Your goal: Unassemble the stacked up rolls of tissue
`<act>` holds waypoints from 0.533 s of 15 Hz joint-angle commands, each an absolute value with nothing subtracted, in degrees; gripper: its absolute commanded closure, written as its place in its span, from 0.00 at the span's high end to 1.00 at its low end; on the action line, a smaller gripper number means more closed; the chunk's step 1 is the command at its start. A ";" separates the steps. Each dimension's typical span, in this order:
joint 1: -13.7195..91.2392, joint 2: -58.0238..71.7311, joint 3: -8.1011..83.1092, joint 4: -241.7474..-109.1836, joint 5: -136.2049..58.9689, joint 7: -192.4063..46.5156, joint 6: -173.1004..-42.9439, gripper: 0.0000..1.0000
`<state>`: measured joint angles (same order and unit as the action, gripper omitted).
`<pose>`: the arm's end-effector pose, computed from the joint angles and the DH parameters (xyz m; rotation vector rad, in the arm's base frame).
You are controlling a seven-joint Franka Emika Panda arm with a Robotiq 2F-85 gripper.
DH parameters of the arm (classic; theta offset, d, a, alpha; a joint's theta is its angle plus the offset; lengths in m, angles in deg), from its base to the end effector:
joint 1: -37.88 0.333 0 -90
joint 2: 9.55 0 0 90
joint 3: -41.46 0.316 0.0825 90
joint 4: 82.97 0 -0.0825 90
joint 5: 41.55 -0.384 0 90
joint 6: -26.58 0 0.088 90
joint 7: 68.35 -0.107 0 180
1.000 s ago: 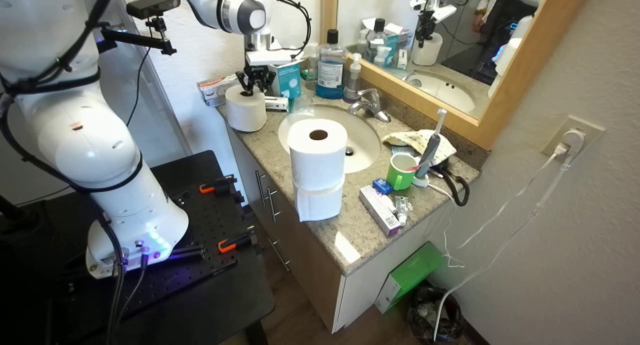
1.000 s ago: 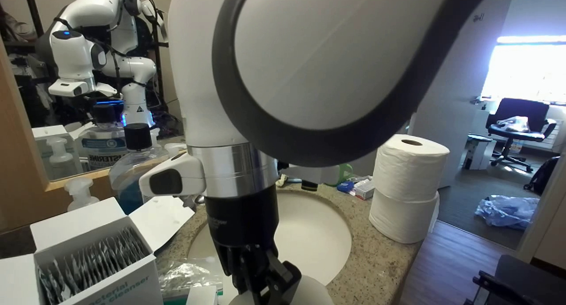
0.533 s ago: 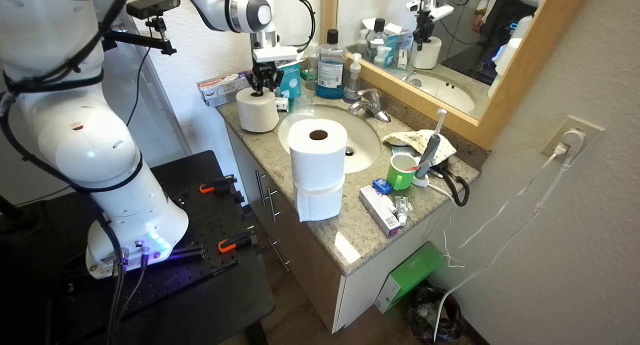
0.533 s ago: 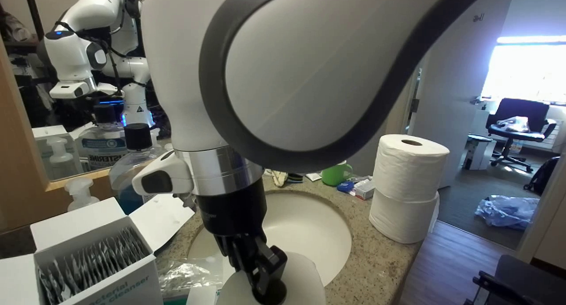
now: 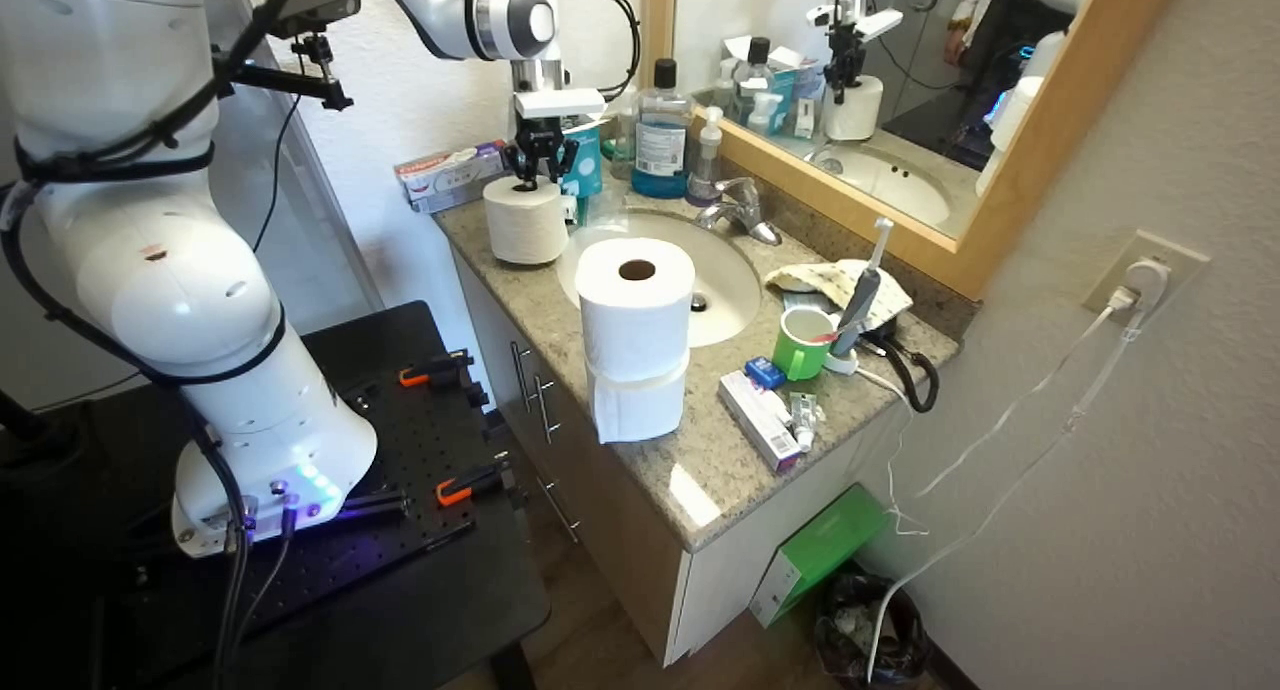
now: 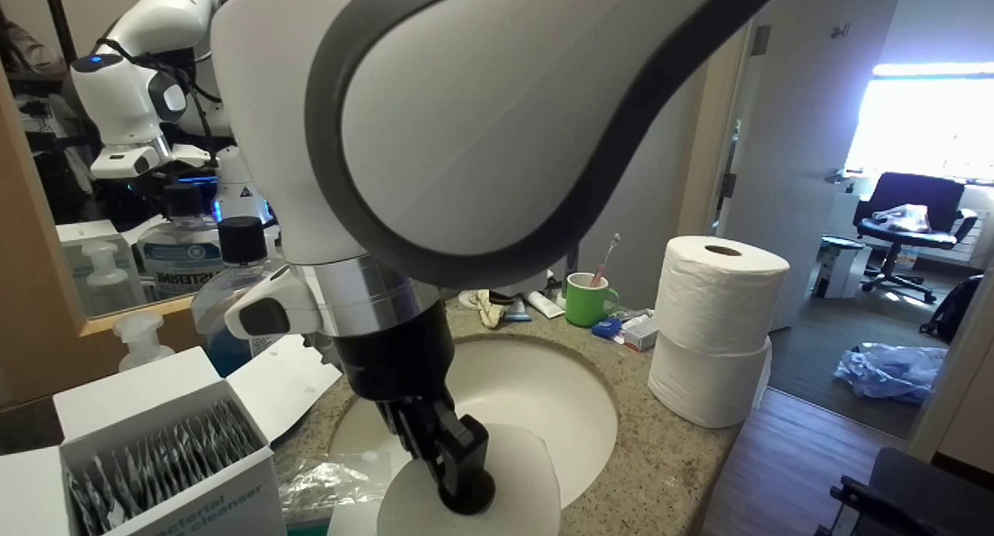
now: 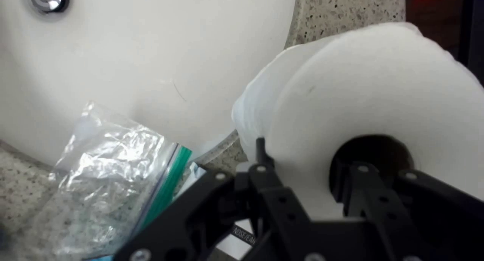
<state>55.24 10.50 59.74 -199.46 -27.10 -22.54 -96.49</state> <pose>0.4731 0.3227 0.2646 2.1560 2.1663 -0.3311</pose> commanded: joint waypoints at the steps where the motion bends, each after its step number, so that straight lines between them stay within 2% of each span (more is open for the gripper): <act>1: 54.83 10.30 60.69 -198.34 -28.13 -21.45 -95.87 0.12; 8: 53.29 10.53 62.00 -200.95 -34.07 -17.18 -102.69 0.12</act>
